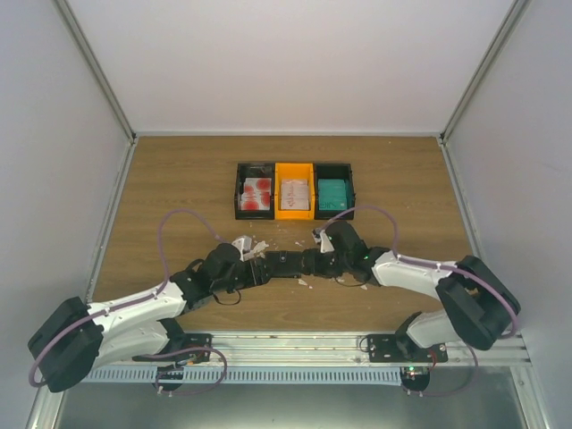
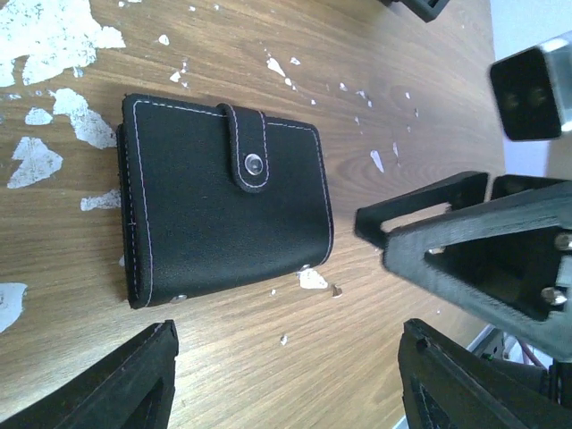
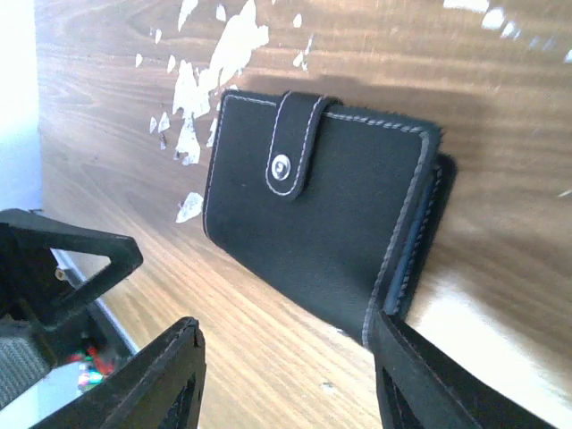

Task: Put the credit cards into the card holder
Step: Move the card holder to the center of the board, then open the card holder at the center of the board.

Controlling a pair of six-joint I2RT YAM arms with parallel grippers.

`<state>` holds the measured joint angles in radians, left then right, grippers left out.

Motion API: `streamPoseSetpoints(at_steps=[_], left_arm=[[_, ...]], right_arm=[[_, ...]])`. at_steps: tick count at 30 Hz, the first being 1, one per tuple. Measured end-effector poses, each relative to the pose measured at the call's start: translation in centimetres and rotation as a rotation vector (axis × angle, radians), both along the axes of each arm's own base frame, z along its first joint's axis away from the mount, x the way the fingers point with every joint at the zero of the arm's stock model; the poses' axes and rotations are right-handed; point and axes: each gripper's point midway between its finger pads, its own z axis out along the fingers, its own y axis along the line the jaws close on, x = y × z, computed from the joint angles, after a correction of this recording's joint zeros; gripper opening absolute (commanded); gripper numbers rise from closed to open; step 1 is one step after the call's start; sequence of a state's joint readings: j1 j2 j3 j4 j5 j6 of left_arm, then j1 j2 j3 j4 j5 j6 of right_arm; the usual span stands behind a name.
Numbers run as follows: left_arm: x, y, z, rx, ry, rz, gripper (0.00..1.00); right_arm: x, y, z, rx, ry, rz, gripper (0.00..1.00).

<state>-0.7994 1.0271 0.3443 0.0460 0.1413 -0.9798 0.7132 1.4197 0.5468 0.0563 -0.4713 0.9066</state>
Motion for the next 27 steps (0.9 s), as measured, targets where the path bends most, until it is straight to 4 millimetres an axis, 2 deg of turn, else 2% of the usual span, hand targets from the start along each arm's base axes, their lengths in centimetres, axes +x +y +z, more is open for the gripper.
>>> streamPoseSetpoints(at_steps=[4, 7, 12, 16, 19, 21, 27], left_arm=[[0.0, 0.1, -0.4, 0.009, 0.010, 0.006, 0.67], [0.1, 0.2, -0.9, 0.019, 0.023, 0.014, 0.61], [0.0, 0.4, -1.7, 0.023, 0.050, 0.032, 0.55], [-0.5, 0.7, -2.7, 0.001, 0.088, 0.053, 0.56], [-1.6, 1.2, -4.2, -0.013, 0.140, 0.068, 0.56], [-1.8, 1.4, -4.6, -0.012, 0.153, 0.071, 0.56], [-1.6, 0.4, -4.3, -0.063, 0.164, 0.064, 0.55]], right_arm=[[1.1, -1.4, 0.6, -0.098, -0.109, -0.006, 0.59], [2.8, -1.8, 1.0, -0.186, -0.198, 0.007, 0.59], [6.7, -0.4, 1.9, -0.281, -0.340, 0.063, 0.58], [8.6, 0.8, 1.0, -0.329, -0.380, 0.114, 0.58], [8.8, 1.0, -0.8, -0.362, -0.364, 0.148, 0.57], [8.3, 0.9, -2.1, -0.383, -0.334, 0.170, 0.51], [6.3, 0.8, -3.4, -0.369, -0.285, 0.210, 0.47]])
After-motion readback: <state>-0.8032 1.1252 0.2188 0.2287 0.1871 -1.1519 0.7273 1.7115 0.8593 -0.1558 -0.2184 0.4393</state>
